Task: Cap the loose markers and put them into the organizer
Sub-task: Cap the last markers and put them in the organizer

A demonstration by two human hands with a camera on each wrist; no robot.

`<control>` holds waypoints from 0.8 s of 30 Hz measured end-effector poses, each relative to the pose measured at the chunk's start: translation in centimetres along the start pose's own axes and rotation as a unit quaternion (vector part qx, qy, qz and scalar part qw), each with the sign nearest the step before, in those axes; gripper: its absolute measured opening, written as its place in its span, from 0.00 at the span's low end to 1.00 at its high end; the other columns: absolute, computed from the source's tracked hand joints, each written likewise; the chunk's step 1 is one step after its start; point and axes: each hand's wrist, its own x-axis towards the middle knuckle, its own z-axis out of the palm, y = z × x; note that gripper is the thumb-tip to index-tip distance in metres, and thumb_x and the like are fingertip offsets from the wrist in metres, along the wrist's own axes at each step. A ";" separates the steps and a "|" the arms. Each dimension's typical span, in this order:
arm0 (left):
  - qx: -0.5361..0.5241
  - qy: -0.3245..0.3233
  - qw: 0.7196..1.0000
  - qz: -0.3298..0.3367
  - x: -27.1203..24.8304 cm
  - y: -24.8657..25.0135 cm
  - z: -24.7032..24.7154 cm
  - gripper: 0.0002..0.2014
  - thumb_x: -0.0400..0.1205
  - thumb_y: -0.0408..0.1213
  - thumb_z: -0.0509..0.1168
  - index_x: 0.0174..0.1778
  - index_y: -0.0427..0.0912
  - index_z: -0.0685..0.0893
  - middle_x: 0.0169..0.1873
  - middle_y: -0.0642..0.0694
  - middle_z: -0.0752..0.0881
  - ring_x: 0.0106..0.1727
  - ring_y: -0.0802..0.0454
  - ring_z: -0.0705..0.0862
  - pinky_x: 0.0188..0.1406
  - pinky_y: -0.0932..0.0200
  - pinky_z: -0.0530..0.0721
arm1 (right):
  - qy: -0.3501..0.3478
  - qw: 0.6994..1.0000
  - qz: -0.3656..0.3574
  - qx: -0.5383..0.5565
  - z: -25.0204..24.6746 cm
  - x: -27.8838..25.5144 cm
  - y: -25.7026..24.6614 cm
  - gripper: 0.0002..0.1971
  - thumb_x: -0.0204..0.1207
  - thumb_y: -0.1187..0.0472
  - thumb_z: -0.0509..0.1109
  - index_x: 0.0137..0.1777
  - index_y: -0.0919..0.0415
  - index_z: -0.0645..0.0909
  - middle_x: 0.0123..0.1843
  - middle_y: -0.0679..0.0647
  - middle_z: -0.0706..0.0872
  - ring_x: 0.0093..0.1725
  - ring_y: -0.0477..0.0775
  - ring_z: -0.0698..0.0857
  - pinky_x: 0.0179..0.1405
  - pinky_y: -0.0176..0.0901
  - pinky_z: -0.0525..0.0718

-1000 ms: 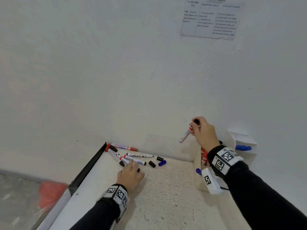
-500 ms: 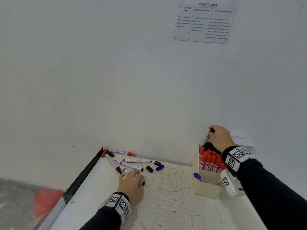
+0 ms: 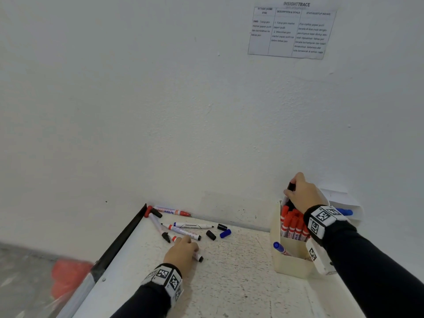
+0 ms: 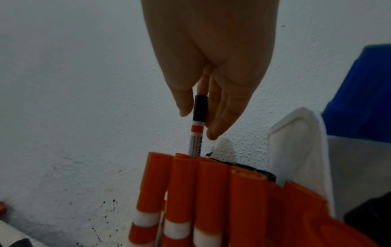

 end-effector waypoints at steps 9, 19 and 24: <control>0.042 0.095 0.994 0.021 0.2 0.6 -0.8 0.15 0.86 0.41 0.52 0.68 0.51 0.71 0.68 0.52 0.73 0.70 0.51 0.71 0.68 0.54 0.70 | 0.105 0.989 -0.057 0.090 -0.9 2.2 0.1 0.04 0.80 0.70 0.59 0.53 0.64 0.68 0.43 0.61 0.77 0.40 0.58 0.77 0.40 0.44 0.74; -0.204 0.232 0.951 -0.010 1.0 2.5 -3.1 0.16 0.87 0.43 0.50 0.67 0.42 0.71 0.61 0.50 0.77 0.50 0.60 0.77 0.44 0.75 0.75 | 0.024 0.999 -0.020 0.032 0.5 2.5 1.1 0.07 0.78 0.65 0.66 0.46 0.61 0.68 0.43 0.59 0.78 0.43 0.60 0.79 0.42 0.44 0.74; -0.288 0.236 0.927 -0.052 1.2 3.0 -3.3 0.12 0.86 0.40 0.51 0.62 0.39 0.71 0.46 0.48 0.76 0.35 0.63 0.73 0.29 0.73 0.69 | -0.018 1.000 -0.015 -0.004 -0.1 2.9 0.1 0.07 0.79 0.68 0.63 0.54 0.66 0.70 0.46 0.61 0.75 0.35 0.50 0.75 0.32 0.38 0.72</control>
